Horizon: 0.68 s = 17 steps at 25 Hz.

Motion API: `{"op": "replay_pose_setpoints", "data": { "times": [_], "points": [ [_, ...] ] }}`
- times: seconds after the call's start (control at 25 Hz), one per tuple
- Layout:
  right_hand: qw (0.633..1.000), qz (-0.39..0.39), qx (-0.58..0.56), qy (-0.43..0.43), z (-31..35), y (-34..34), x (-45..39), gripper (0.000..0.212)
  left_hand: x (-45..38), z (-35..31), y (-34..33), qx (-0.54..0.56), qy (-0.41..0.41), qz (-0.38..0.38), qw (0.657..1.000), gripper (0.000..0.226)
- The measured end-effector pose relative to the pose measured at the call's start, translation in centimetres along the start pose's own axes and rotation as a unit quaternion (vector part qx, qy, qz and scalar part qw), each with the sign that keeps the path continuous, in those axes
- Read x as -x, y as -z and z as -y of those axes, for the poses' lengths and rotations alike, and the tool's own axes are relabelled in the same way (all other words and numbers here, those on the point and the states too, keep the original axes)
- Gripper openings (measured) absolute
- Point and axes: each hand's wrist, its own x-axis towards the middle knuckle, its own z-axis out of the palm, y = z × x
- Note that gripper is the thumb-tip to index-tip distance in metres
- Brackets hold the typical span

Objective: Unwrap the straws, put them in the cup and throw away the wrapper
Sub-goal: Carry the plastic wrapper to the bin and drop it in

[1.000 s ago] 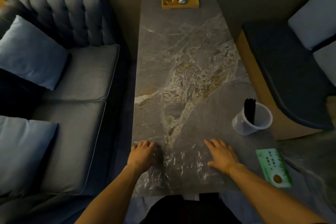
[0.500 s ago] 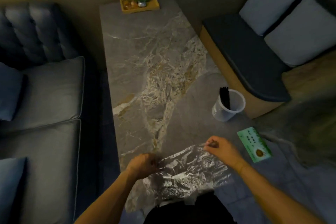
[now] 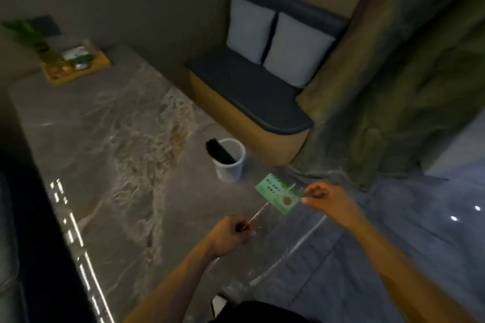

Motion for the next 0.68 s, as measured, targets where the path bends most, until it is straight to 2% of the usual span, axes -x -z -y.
{"op": "replay_pose_setpoints", "data": {
  "times": [0.12, 0.24, 0.36, 0.44, 0.68],
  "points": [
    [0.992, -0.07, -0.089, -0.061, -4.0, 6.5, 3.8, 0.031, -2.0, -4.1, -3.9, 0.041, -0.039, 0.023, 0.998, 0.02],
    [0.963, -0.104, -0.215, -0.123, -8.8, 10.3, 8.5, 0.048, -3.9, -7.7, -8.7, 0.051, -0.054, 0.038, 0.996, 0.017],
    [0.934, -0.077, -0.305, -0.172, -13.7, 12.8, 13.4, 0.041, -6.0, -11.4, -14.5, 0.048, -0.065, 0.06, 0.995, 0.013],
    [0.921, -0.083, -0.338, -0.175, -16.1, 14.1, 15.6, 0.039, -7.3, -13.7, -18.4, 0.05, -0.069, 0.086, 0.993, 0.012],
    [0.908, -0.139, -0.353, -0.175, -22.4, 18.0, 19.3, 0.012, -9.5, -17.6, -27.6, 0.06, -0.043, 0.151, 0.986, 0.01]
  ]
}}
